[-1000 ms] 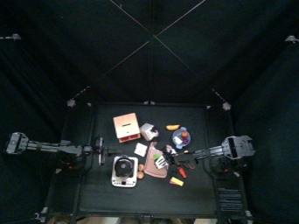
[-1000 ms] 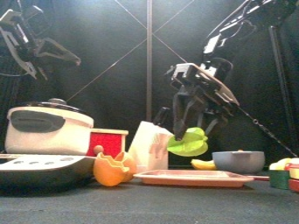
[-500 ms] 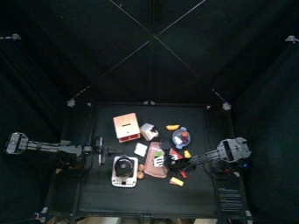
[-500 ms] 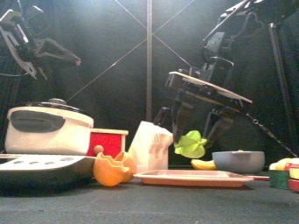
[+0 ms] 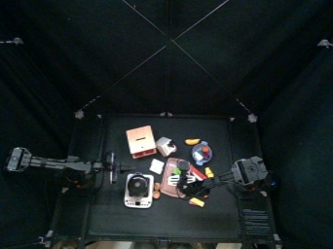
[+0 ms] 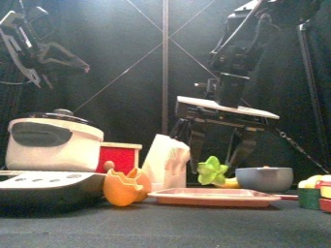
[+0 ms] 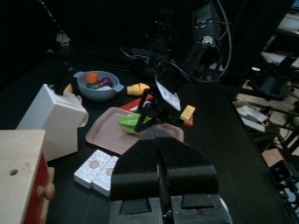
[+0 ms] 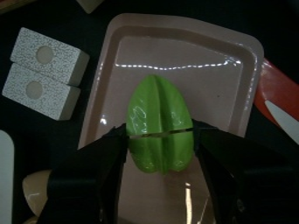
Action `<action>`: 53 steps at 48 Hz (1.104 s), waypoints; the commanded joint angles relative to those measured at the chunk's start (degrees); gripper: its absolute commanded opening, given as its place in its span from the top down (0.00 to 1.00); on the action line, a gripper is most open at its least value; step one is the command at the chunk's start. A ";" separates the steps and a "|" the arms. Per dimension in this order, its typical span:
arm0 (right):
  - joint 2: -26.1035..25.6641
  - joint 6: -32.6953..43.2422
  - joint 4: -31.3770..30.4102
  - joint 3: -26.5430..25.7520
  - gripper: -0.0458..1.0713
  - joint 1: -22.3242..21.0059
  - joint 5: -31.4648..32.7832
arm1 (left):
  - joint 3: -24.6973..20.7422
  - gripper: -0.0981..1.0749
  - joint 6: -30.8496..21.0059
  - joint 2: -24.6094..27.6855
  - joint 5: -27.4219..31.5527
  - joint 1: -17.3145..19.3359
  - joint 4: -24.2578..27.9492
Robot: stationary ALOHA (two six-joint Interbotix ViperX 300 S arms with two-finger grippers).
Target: Grab starfruit
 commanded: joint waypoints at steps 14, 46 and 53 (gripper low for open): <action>-0.70 0.09 0.00 -0.88 0.21 0.09 0.44 | -0.62 0.84 0.00 0.09 -0.44 0.18 0.00; -1.32 0.00 0.00 -1.32 0.13 0.09 0.62 | 0.44 0.84 -0.18 -0.35 -0.62 1.05 -0.44; -1.41 0.09 0.00 -1.41 0.13 0.09 1.05 | 0.79 0.84 -0.18 -2.37 -0.79 2.64 -0.88</action>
